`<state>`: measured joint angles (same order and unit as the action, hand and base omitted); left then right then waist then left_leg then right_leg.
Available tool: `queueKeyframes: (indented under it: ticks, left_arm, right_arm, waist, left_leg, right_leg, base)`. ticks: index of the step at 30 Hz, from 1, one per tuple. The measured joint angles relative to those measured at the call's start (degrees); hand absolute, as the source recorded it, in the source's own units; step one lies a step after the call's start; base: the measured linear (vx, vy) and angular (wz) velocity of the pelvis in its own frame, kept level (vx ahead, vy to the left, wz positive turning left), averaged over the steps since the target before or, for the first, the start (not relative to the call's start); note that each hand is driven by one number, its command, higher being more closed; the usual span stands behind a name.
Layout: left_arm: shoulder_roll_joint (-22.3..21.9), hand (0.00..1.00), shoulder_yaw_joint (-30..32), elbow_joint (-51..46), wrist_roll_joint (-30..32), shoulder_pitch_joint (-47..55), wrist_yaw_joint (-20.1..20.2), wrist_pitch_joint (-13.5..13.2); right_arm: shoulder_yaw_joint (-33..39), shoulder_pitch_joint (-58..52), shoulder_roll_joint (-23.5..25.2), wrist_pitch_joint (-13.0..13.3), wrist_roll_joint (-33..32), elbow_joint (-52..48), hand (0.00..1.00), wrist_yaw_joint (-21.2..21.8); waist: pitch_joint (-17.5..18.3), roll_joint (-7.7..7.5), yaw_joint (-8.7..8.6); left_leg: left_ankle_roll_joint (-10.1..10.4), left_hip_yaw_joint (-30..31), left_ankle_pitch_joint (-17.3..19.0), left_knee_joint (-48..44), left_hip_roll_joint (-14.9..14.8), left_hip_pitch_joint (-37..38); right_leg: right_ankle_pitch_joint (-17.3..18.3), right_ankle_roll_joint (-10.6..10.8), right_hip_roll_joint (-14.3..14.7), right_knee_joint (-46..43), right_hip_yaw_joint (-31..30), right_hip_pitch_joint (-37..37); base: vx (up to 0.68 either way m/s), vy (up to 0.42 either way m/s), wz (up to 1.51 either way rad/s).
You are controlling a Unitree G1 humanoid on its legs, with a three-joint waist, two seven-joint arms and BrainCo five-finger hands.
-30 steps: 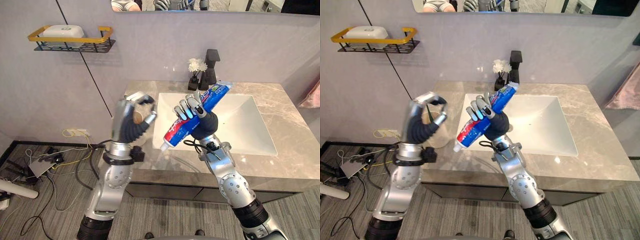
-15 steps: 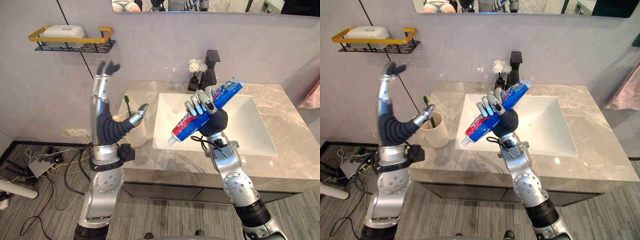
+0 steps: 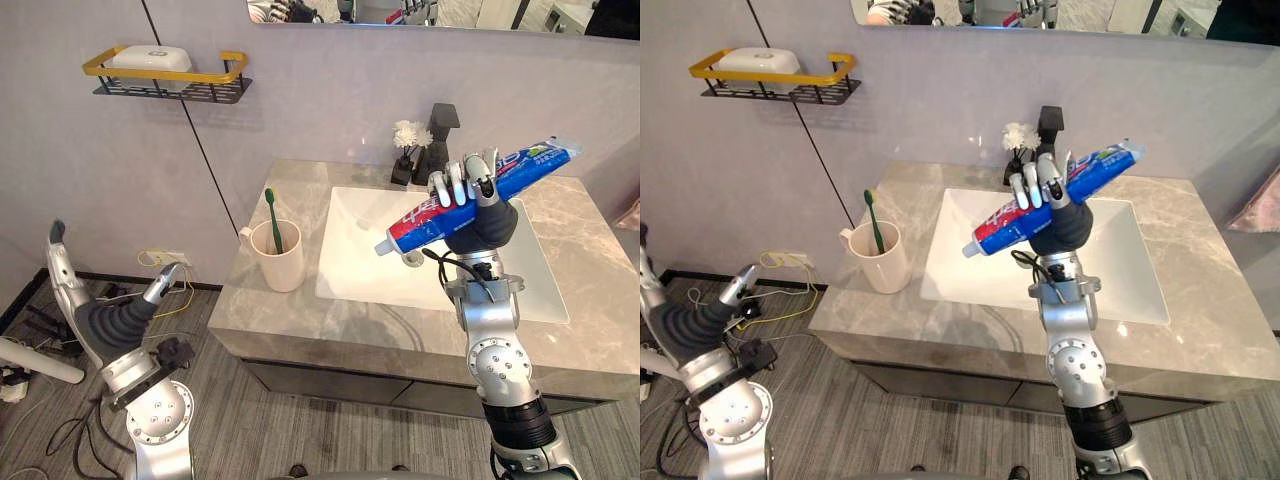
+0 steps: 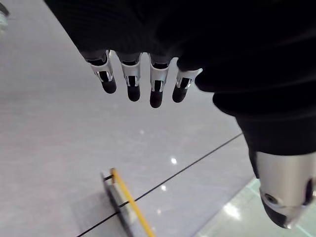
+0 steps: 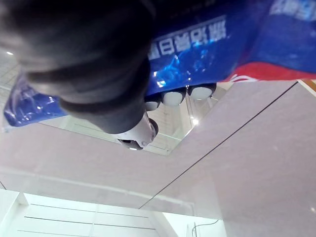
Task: Organize washtable
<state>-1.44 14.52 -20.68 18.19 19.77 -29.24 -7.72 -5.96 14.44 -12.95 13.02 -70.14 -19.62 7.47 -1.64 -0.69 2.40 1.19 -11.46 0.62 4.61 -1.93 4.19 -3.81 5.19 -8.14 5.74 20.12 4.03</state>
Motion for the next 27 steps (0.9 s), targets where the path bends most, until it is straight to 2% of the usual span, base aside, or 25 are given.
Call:
queueKeyframes:
  ticks: [8,13,16,21,27]
  left_arm:
    - [-1.7,0.0,-1.8,26.0,-11.8,1.4,8.7,2.6]
    - [-1.6,0.0,-5.4,36.6,-13.1,1.4,13.4,3.6]
    - [-1.6,0.0,-6.3,39.8,-13.1,1.3,15.4,3.8]
    - [-1.5,0.0,-8.1,46.0,-13.9,0.2,17.4,4.0]
    - [1.7,0.0,-13.4,52.9,-14.3,-1.4,21.7,4.1]
  right_arm:
    - [0.5,9.0,0.0,2.2,1.2,0.3,1.0,-2.5]
    - [-2.7,14.5,-0.2,2.4,2.3,3.5,1.0,-3.0]
    - [-5.4,16.6,-1.0,2.2,2.5,5.4,1.0,-3.9]
    - [-8.6,20.2,-1.7,1.2,3.4,8.7,1.0,-3.9]
    - [-11.3,24.1,-6.1,-2.3,5.6,12.7,1.0,-3.8]
  waist:
    - [0.3,-0.55,0.08]
    - [0.5,-1.03,0.12]
    - [0.5,-1.1,0.16]
    - [0.4,-1.32,0.3]
    - [-0.1,-2.61,1.04]
  left_leg:
    - [-0.1,0.2,-0.2,0.5,0.0,-0.1]
    - [-0.1,0.3,-0.2,0.5,0.0,-0.1]
    - [-0.1,0.3,-0.2,0.5,0.0,-0.1]
    - [-0.1,0.4,-0.4,0.5,0.0,-0.1]
    - [0.0,0.5,-0.5,0.2,-0.1,-0.3]
  right_leg:
    - [0.0,0.0,0.0,0.0,0.3,-0.2]
    - [0.0,0.0,0.0,0.0,0.5,-0.2]
    - [0.0,0.0,0.0,0.0,0.5,-0.1]
    - [0.0,0.0,0.0,0.0,0.5,-0.1]
    - [0.0,0.0,0.0,0.0,0.5,-0.2]
  base:
    - [0.0,-0.002,0.0]
    - [0.0,0.0,0.0]
    - [-0.04,-0.024,0.0]
    - [-0.04,-0.024,0.0]
    - [0.0,0.0,0.0]
